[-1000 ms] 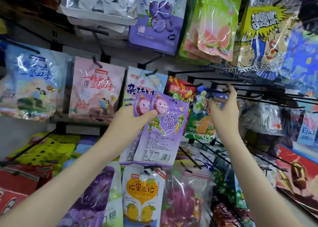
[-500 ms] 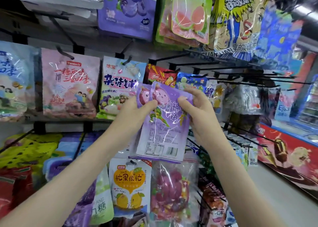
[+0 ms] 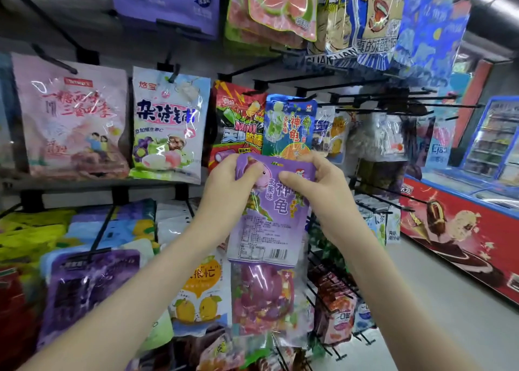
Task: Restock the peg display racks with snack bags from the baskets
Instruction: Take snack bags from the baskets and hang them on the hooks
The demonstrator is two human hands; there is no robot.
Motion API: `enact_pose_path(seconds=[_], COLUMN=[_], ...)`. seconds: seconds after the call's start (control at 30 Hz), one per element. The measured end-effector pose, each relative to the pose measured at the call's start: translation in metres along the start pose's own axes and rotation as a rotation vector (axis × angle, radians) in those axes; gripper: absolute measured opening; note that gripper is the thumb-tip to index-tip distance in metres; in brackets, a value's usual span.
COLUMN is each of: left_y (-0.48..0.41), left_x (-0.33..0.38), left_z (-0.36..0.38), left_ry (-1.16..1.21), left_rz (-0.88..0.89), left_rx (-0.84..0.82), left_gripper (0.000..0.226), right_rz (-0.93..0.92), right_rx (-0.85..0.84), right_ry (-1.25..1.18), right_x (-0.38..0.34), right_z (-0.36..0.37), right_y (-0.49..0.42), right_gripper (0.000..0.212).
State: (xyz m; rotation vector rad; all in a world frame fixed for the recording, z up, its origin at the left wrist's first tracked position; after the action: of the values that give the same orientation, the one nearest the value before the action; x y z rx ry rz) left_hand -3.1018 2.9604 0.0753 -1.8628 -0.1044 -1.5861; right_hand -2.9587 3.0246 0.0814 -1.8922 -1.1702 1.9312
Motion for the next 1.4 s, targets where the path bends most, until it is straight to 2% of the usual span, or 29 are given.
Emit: enact_pose_path(seconds=[0.1,0.3,0.4,0.47,0.5,0.53,0.6,0.7,0.77,0.9,0.97,1.07,1.13,1.2,1.23,1.4], left_y=[-0.002,-0.006,-0.010,-0.010,-0.010,-0.009,-0.008,-0.011,-0.013,-0.022,-0.027,-0.036,-0.039,-0.037,-0.034,-0.044], left_x=[-0.006,-0.004,0.003,0.011,0.015,0.018,0.021,0.020,0.021,0.036,0.048,0.059,0.056,0.054,0.055,0.055], left_z=[0.003,0.003,0.004,0.010,0.015,0.020,0.029,0.036,0.040,0.028,0.016,0.011,0.018,0.024,0.028,0.035], left_ry=[-0.012,0.011,0.152,0.287,0.334,0.366,0.398,0.416,0.396,0.128,0.102,0.029,-0.158,-0.406,-0.492,-0.646], left_rz=[-0.005,0.005,-0.048,-0.081,-0.089,-0.098,-0.121,-0.133,-0.138,-0.034,0.026,0.011,-0.015,0.104,0.166,0.338], left_rx=[-0.043,-0.103,-0.205,-0.331,-0.401,-0.466,-0.565,-0.646,-0.680,-0.521,-0.423,-0.367,-0.324,-0.258,-0.219,-0.012], left_gripper=[0.026,0.030,0.027,0.020,0.017,0.016,0.015,0.014,0.023,0.049,0.053,0.059,0.055,0.046,0.049,0.052], right_rz=[-0.002,-0.035,0.003,0.028,0.025,0.004,-0.130,-0.378,-0.433,-0.386,-0.351,-0.328,-0.319,-0.324,-0.324,-0.270], right_rx=[-0.033,-0.127,-0.261,-0.339,-0.375,-0.411,-0.453,-0.421,-0.380,-0.266,-0.140,0.018,0.063,0.091,0.109,0.162], right_ry=[0.024,0.068,-0.218,-0.450,-0.485,-0.468,-0.285,-0.035,0.009,-0.061,-0.013,0.099,0.161,0.213,0.227,0.205], right_x=[0.001,-0.013,-0.025,-0.034,-0.037,-0.039,-0.043,-0.056,-0.059,-0.063,-0.064,-0.062,-0.058,-0.055,-0.053,-0.039], right_z=[-0.004,-0.003,-0.005,-0.008,-0.008,-0.005,0.000,0.001,-0.004,-0.023,-0.041,-0.063,-0.065,-0.059,-0.056,-0.054], right_y=[-0.001,-0.012,-0.015,-0.015,-0.015,-0.015,-0.016,-0.020,-0.024,-0.041,-0.056,-0.079,-0.092,-0.102,-0.105,-0.114], right_gripper=[0.012,0.014,0.024,0.032,0.035,0.037,0.040,0.039,0.043,0.039,0.037,0.036,0.031,0.029,0.028,0.022])
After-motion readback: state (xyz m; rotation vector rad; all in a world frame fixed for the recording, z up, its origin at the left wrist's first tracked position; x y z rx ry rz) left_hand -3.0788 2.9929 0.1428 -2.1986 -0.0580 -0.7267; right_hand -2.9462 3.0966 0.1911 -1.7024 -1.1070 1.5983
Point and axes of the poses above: each hand's wrist, its own y-axis away from the middle knuckle, its own z-axis out of the palm, x = y × z, the point moved 6 cm from there along -y, towards the middle knuckle, and after that the axes turned 8 degrees about -z, right-handed, at the moved point
